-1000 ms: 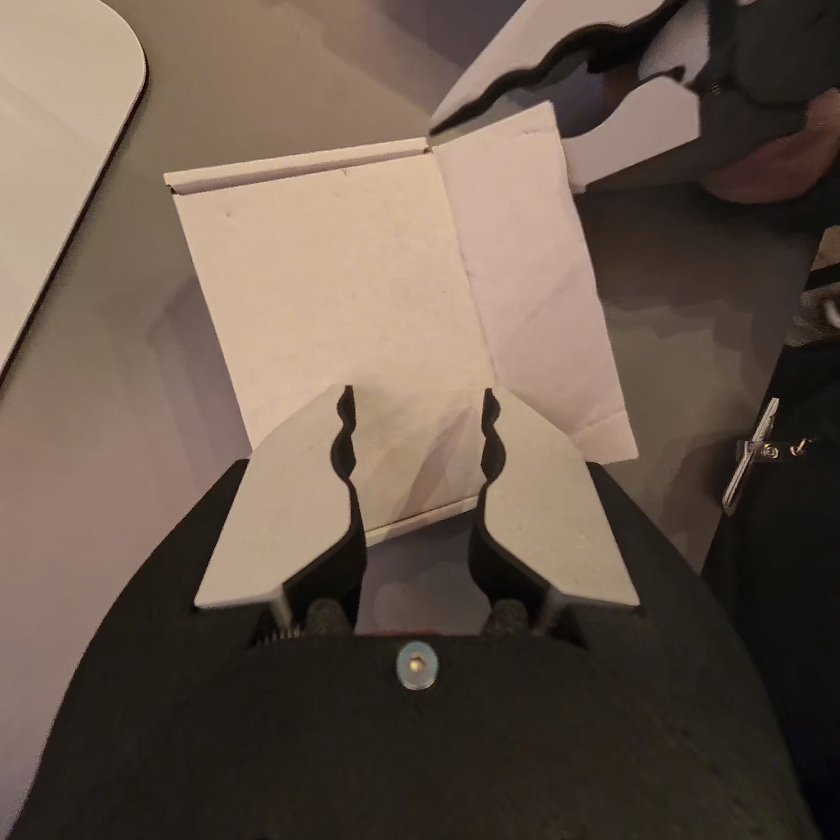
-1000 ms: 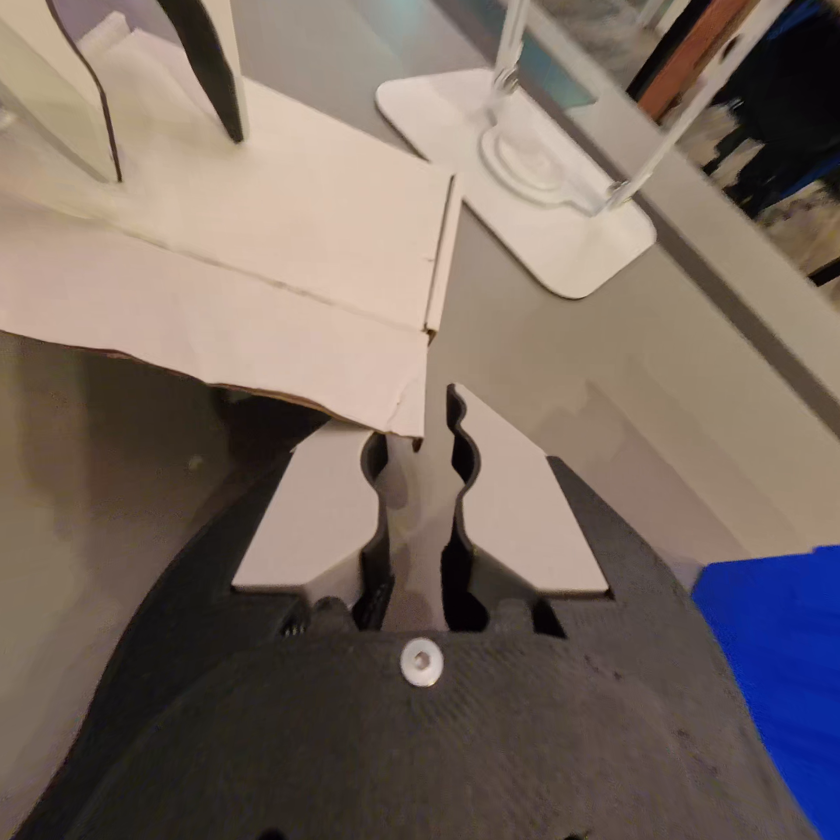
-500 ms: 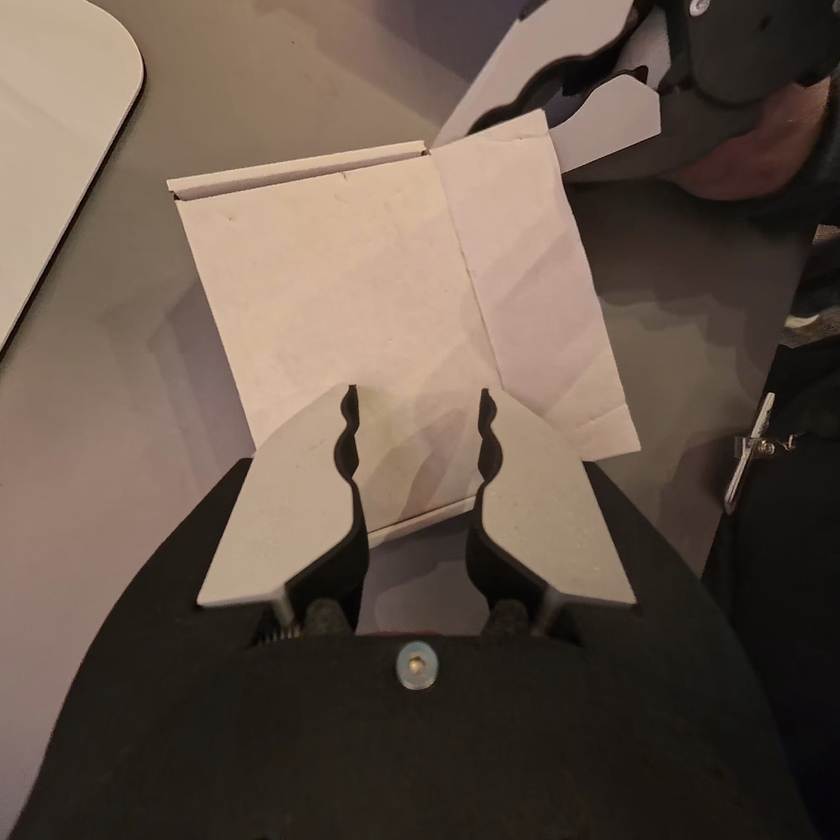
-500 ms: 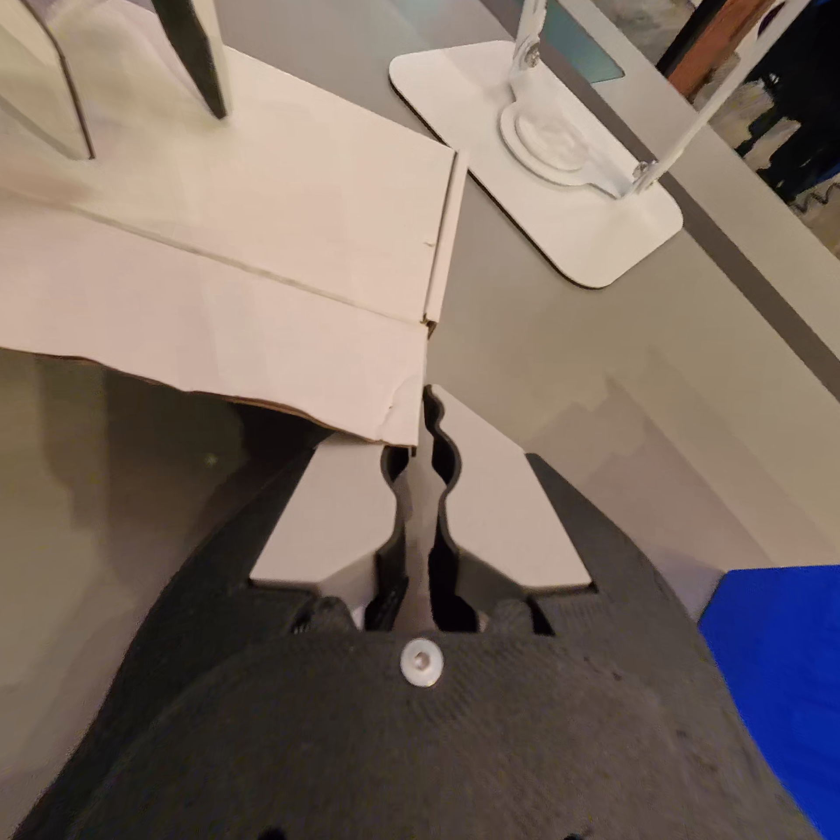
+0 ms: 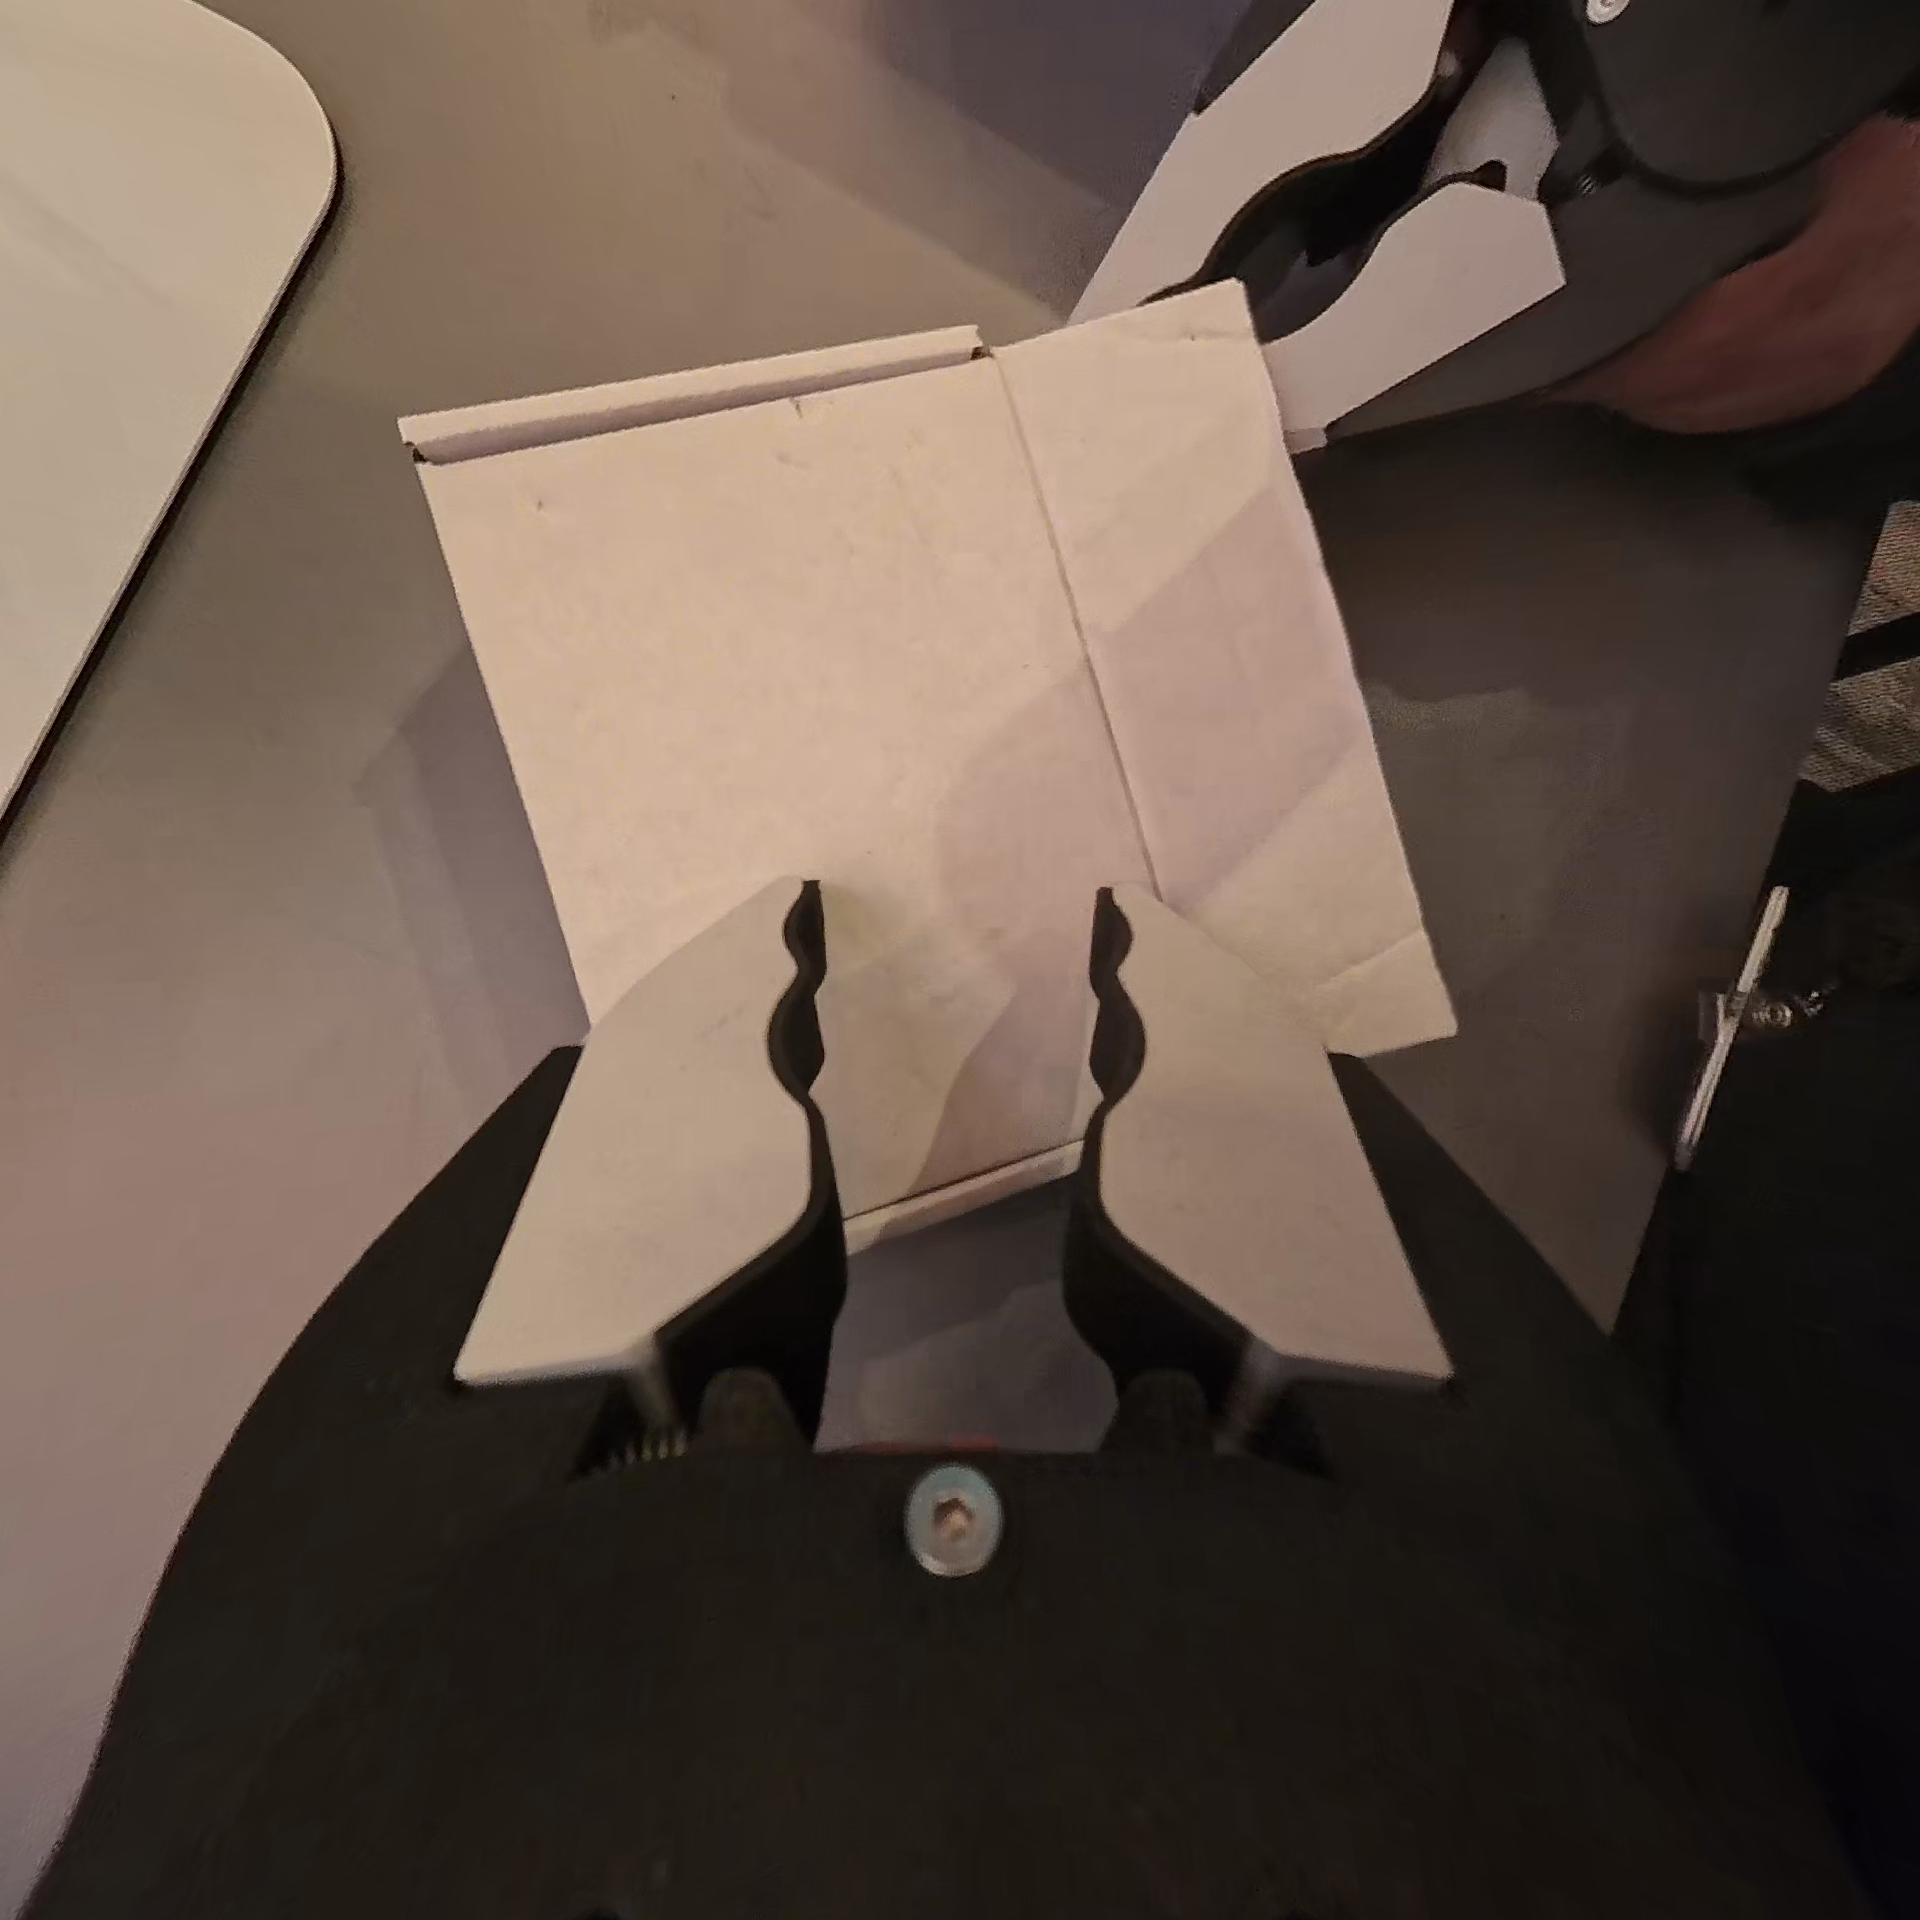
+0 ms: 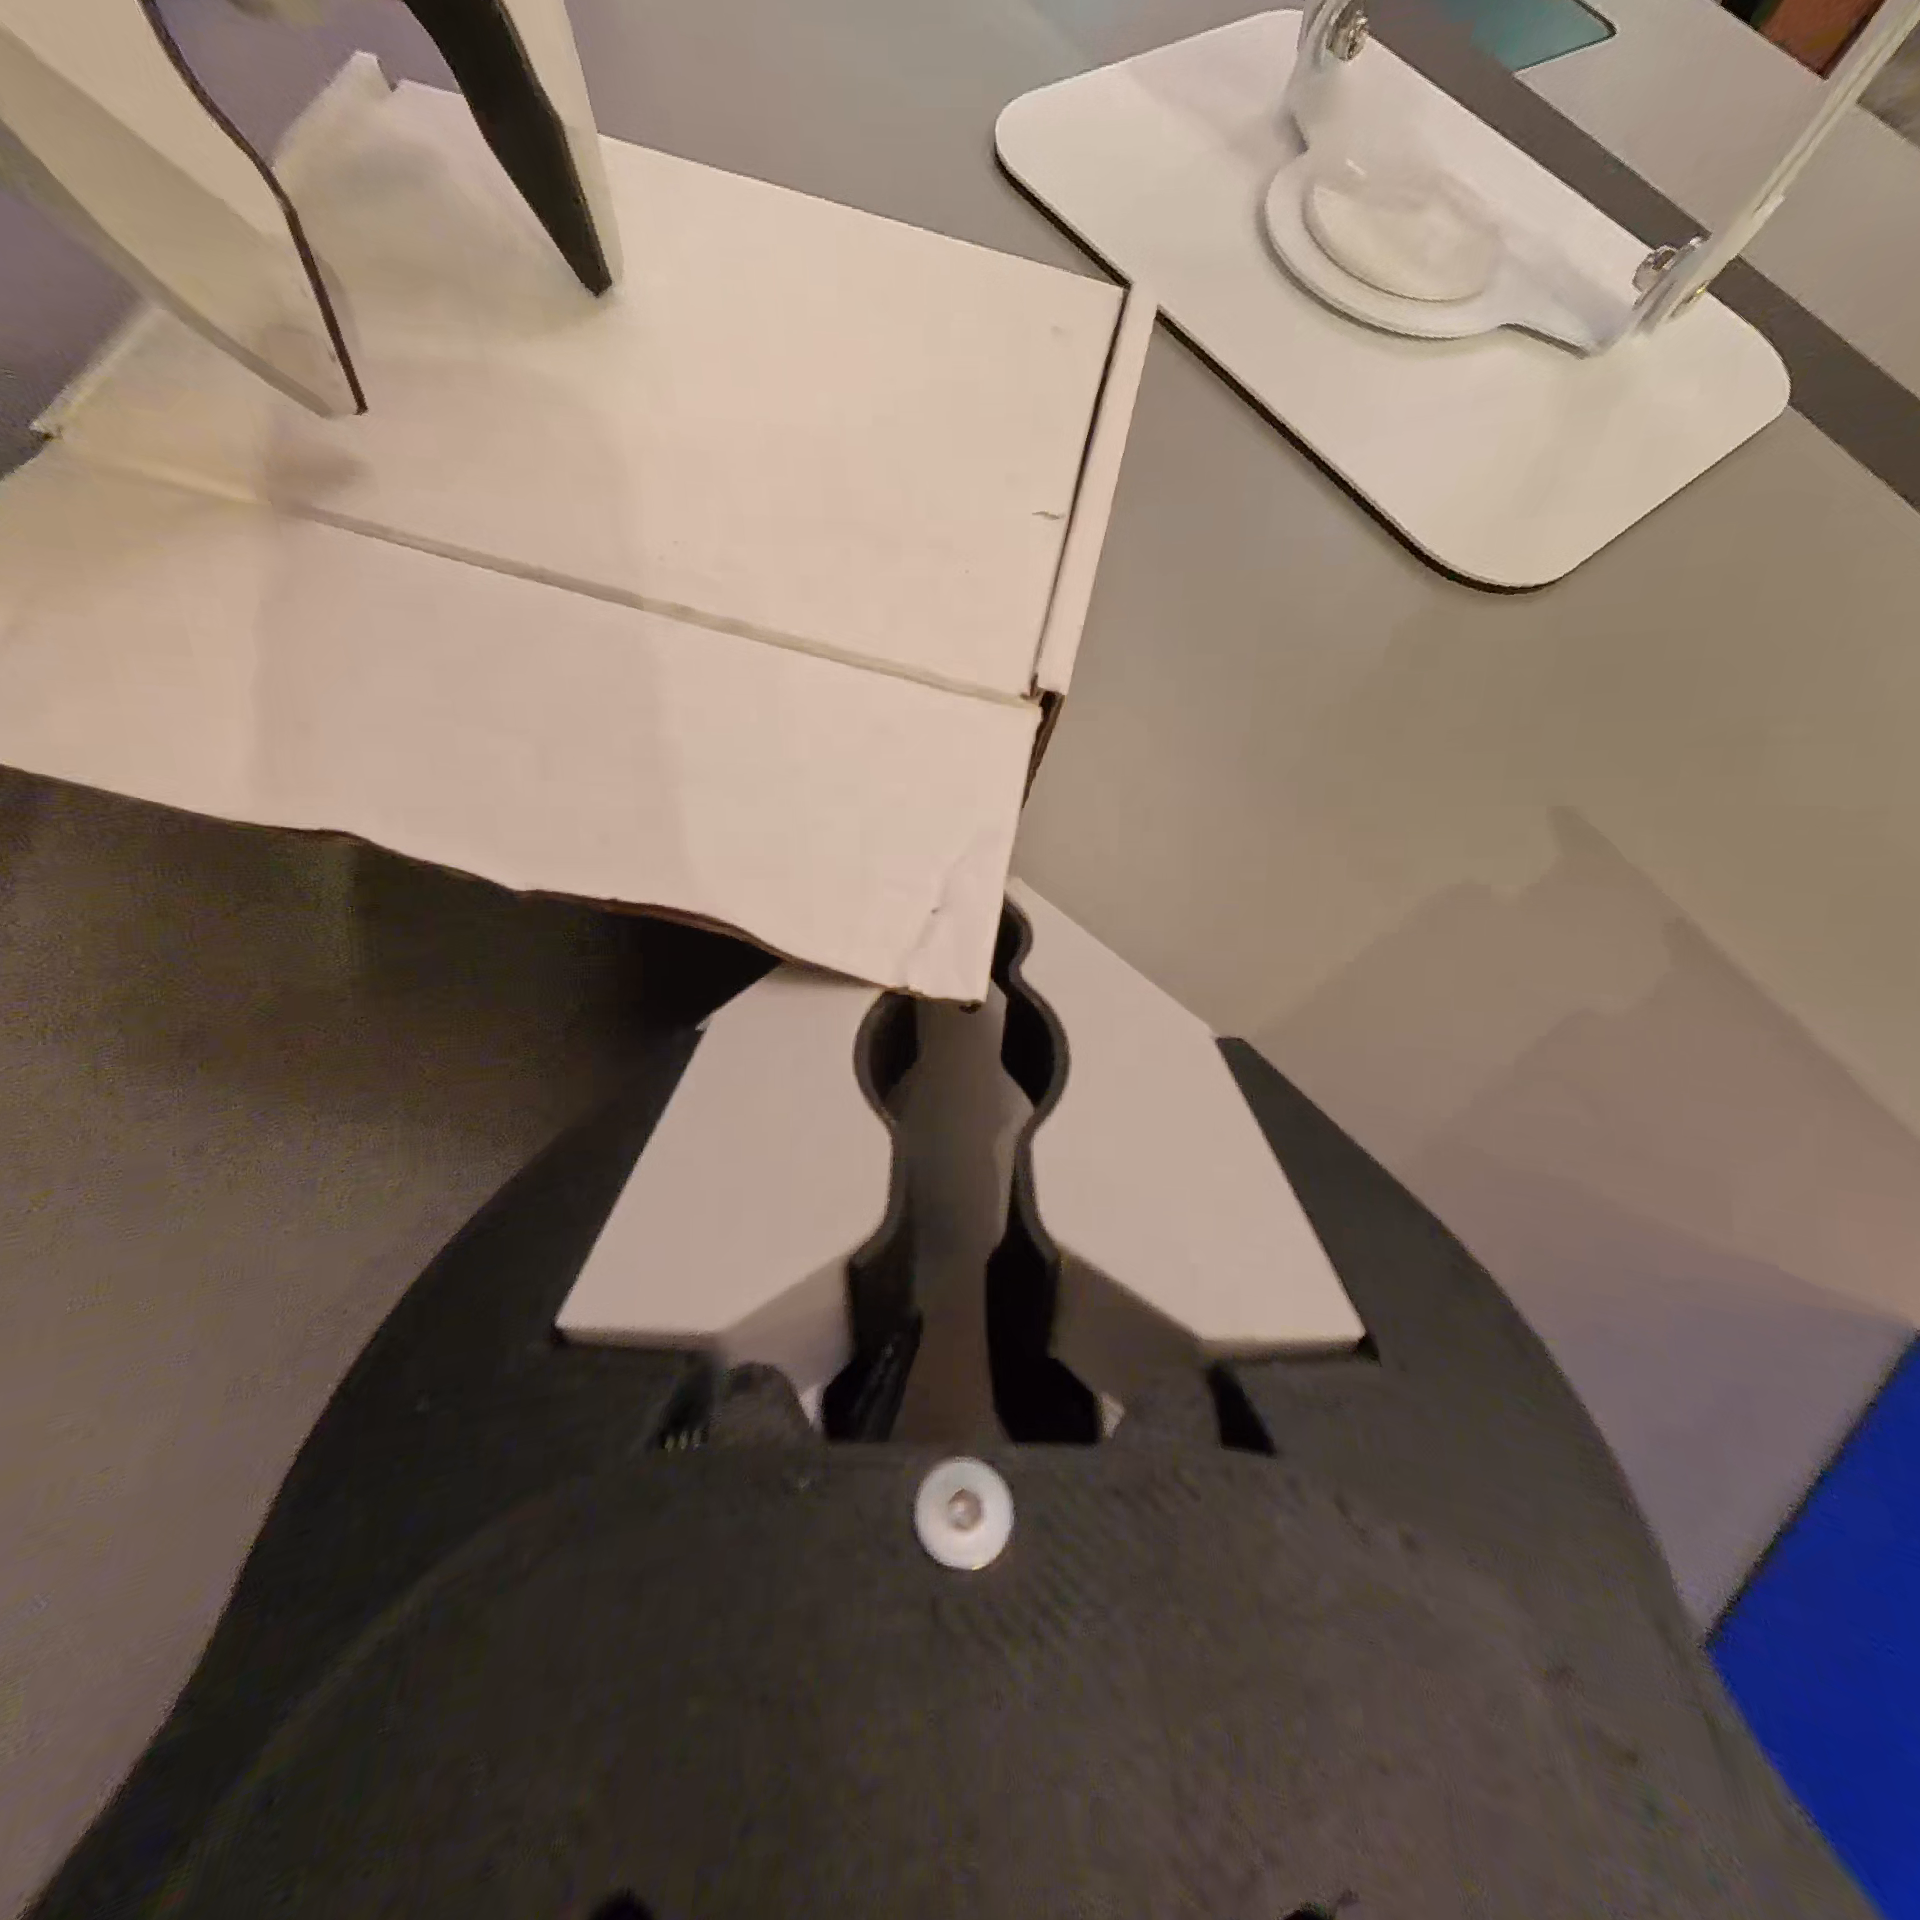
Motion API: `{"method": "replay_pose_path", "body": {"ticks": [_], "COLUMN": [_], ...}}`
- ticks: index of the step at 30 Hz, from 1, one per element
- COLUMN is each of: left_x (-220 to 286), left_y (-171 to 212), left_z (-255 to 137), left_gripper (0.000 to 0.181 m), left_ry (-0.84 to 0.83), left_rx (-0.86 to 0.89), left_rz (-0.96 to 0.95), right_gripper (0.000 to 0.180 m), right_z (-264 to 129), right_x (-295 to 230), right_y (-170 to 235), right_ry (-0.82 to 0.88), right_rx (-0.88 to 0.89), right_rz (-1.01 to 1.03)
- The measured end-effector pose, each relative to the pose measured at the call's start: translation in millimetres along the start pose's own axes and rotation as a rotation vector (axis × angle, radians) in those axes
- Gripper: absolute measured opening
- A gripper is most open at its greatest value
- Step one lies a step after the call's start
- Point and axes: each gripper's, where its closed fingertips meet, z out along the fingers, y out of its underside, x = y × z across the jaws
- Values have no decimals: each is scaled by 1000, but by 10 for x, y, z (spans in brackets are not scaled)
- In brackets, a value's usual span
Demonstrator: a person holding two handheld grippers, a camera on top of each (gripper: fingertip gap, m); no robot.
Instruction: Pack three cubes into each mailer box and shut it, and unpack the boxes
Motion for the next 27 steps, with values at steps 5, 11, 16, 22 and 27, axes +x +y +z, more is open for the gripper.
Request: {"method": "replay_pose_path", "body": {"ticks": [5,11,16,22,27], "left_x": [-4,6,16,13,6], "left_y": [7,22,54,77,92], "left_z": [-3,-15,-37,-49,-56], "left_gripper": [48,47,50,50,50], "left_ry": [-10,2,0,-2,-4], "left_rx": [-10,-8,-21,-23,-26], "left_rz": [13,18,22,27,29], "right_gripper": [22,6,4,4,3], "right_z": [-121,-257,-164,-82,0], "right_x": [10,7,1,14,21], "right_y": [30,-103,-72,-13,38], "right_ry": [-9,80,98,106,94], "right_rx": [23,72,30,-5,-42], "right_rz": [61,-96,-146,-150,-151]}}
